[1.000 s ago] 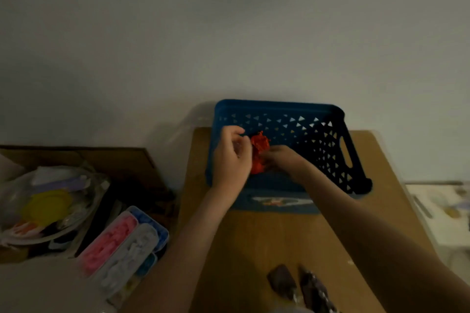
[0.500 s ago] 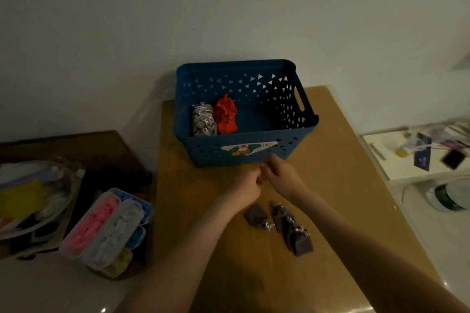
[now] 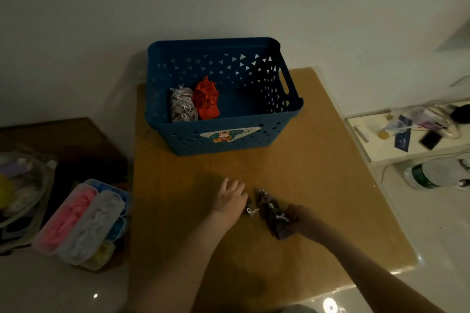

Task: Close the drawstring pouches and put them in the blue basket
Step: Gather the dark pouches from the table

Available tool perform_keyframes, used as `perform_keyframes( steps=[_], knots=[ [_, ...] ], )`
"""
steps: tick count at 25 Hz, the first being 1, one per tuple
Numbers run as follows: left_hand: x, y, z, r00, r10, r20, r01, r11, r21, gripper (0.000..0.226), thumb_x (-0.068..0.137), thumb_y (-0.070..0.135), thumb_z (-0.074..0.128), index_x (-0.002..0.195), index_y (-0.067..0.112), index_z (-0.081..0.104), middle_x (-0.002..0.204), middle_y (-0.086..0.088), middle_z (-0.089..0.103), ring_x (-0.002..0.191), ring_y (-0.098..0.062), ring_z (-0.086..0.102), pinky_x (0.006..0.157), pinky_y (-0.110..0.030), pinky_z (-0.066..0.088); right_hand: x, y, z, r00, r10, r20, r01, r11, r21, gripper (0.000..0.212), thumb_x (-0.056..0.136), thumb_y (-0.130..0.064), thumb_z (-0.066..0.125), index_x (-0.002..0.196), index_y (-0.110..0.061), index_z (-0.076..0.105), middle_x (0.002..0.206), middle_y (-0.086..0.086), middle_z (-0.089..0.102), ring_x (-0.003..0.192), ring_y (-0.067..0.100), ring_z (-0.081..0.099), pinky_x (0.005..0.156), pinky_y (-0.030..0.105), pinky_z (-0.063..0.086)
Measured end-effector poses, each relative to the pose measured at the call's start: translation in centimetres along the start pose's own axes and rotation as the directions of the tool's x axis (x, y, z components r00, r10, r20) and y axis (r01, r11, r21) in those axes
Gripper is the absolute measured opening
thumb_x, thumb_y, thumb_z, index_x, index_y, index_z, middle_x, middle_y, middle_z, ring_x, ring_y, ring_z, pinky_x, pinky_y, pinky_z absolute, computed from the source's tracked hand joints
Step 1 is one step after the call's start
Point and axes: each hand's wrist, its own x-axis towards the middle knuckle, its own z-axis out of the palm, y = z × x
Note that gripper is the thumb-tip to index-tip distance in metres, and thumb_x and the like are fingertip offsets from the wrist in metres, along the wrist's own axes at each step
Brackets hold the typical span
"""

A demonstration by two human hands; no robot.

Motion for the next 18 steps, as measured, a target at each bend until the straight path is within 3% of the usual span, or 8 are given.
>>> perform_keyframes(
  steps=[3, 5, 7, 9, 12, 15, 18],
  knots=[
    [0.0, 0.1, 0.4, 0.996, -0.085, 0.027, 0.087, 0.993, -0.080, 0.051, 0.094, 0.014, 0.051, 0.141, 0.017, 0.034, 0.148, -0.008, 0.031, 0.138, -0.026, 0.023, 0.115, -0.046, 0.011, -0.2, 0.5, -0.7, 0.996, -0.095, 0.001, 0.094, 0.993, 0.072, 0.025, 0.087, -0.003, 0.059, 0.092, -0.027, 0.053, 0.087, -0.010, 0.055, 0.083, 0.007, 0.051, 0.063, 0.009, 0.035],
    [0.2, -0.1, 0.5, 0.996, -0.064, 0.066, 0.072, 0.990, -0.119, 0.061, 0.093, 0.011, 0.051, 0.147, 0.024, 0.024, 0.152, -0.008, 0.022, 0.140, -0.028, 0.018, 0.115, -0.047, 0.010, 0.0, 0.8, -0.9, 0.992, -0.128, 0.020, 0.127, 0.991, 0.042, 0.022, 0.090, -0.004, 0.055, 0.105, -0.019, 0.060, 0.097, -0.004, 0.057, 0.092, 0.010, 0.052, 0.074, 0.019, 0.037],
    [0.3, -0.2, 0.5, 0.994, -0.006, 0.111, 0.021, 0.991, -0.135, 0.060, 0.095, 0.014, 0.049, 0.147, 0.030, 0.023, 0.156, -0.008, 0.013, 0.142, -0.029, 0.012, 0.115, -0.048, 0.007, 0.5, 0.7, -0.9, 0.986, -0.161, -0.029, 0.164, 0.975, 0.150, 0.017, 0.090, 0.000, 0.057, 0.097, -0.015, 0.059, 0.088, -0.002, 0.055, 0.084, 0.005, 0.053, 0.071, 0.015, 0.037],
    [0.3, 0.0, 0.5, 0.988, 0.031, 0.150, -0.004, 0.983, -0.181, 0.052, 0.098, 0.027, 0.046, 0.146, 0.028, 0.026, 0.155, -0.007, 0.015, 0.142, -0.028, 0.012, 0.115, -0.047, 0.007, 1.5, 0.6, -0.6, 0.987, -0.120, -0.103, 0.140, 0.967, 0.213, 0.022, 0.086, 0.002, 0.061, 0.087, -0.018, 0.052, 0.080, -0.002, 0.051, 0.076, 0.008, 0.052, 0.061, 0.013, 0.036],
    [0.1, 0.2, 0.4, 0.970, 0.043, 0.238, 0.025, 0.962, -0.273, 0.053, 0.098, 0.047, 0.035, 0.145, 0.023, 0.028, 0.155, -0.006, 0.017, 0.142, -0.028, 0.012, 0.115, -0.048, 0.010, 3.3, 0.3, 0.3, 0.993, 0.063, -0.100, -0.042, 0.979, 0.200, 0.030, 0.084, -0.012, 0.067, 0.103, -0.011, 0.044, 0.091, 0.005, 0.052, 0.083, 0.022, 0.050, 0.065, 0.029, 0.038],
    [-0.1, 0.3, 0.0, 0.987, 0.051, 0.155, -0.013, 0.972, -0.233, 0.035, 0.101, 0.025, 0.035, 0.134, 0.017, 0.045, 0.147, -0.006, 0.030, 0.137, -0.025, 0.021, 0.114, -0.045, 0.013, 4.4, -0.5, 1.5, 0.992, 0.063, -0.110, -0.044, 0.985, 0.164, 0.041, 0.080, -0.022, 0.071, 0.107, -0.012, 0.042, 0.100, 0.011, 0.053, 0.091, 0.029, 0.054, 0.072, 0.042, 0.045],
    [0.4, 0.5, -0.3, 0.998, 0.056, 0.020, -0.050, 0.974, -0.222, 0.041, 0.093, 0.006, 0.041, 0.132, 0.018, 0.046, 0.141, -0.003, 0.039, 0.133, -0.022, 0.027, 0.114, -0.044, 0.011, 5.0, -1.1, 2.4, 0.988, 0.080, -0.129, -0.068, 0.994, 0.091, 0.039, 0.085, -0.023, 0.066, 0.118, -0.009, 0.051, 0.115, 0.011, 0.045, 0.104, 0.030, 0.049, 0.079, 0.032, 0.041]
  ],
)
